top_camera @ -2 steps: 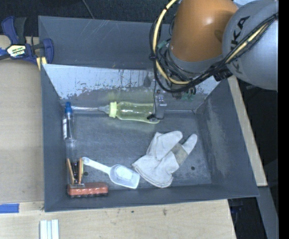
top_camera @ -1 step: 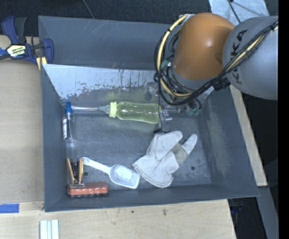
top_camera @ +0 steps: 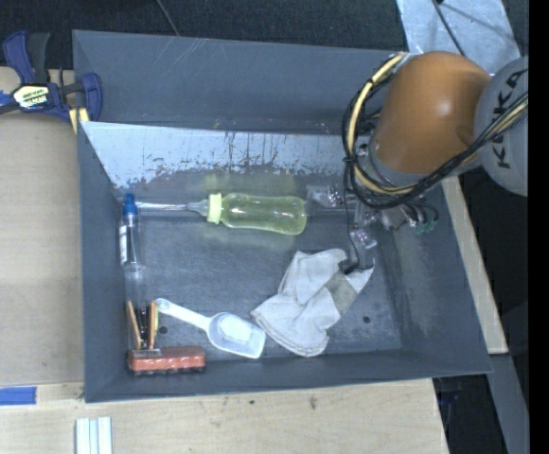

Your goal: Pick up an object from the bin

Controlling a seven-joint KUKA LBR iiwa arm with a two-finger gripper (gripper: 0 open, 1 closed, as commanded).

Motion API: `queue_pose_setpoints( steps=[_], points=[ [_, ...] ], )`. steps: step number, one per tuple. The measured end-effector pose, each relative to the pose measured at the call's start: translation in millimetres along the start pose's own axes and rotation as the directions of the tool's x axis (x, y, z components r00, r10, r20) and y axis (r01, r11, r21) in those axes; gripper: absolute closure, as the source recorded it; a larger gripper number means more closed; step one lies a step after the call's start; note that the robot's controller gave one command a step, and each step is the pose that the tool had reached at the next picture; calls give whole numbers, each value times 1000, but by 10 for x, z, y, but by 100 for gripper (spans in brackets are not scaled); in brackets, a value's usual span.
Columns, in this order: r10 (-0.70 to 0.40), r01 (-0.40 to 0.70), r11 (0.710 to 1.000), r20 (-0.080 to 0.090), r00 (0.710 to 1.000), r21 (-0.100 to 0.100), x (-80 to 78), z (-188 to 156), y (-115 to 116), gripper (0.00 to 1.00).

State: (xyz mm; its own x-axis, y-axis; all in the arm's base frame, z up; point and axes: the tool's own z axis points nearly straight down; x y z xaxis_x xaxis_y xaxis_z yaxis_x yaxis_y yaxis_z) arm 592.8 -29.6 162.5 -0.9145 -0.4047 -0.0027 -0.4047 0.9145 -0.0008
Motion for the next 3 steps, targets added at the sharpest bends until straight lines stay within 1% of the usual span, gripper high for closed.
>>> queue_pose_setpoints(
  steps=[1,2,3],
  points=[
    [-134,134,991,0,991,1,78,272,9,0],
    [-296,296,955,-4,955,-5,20,951,6,0],
    [-451,451,892,-2,892,1,29,901,93,100]
  ],
)
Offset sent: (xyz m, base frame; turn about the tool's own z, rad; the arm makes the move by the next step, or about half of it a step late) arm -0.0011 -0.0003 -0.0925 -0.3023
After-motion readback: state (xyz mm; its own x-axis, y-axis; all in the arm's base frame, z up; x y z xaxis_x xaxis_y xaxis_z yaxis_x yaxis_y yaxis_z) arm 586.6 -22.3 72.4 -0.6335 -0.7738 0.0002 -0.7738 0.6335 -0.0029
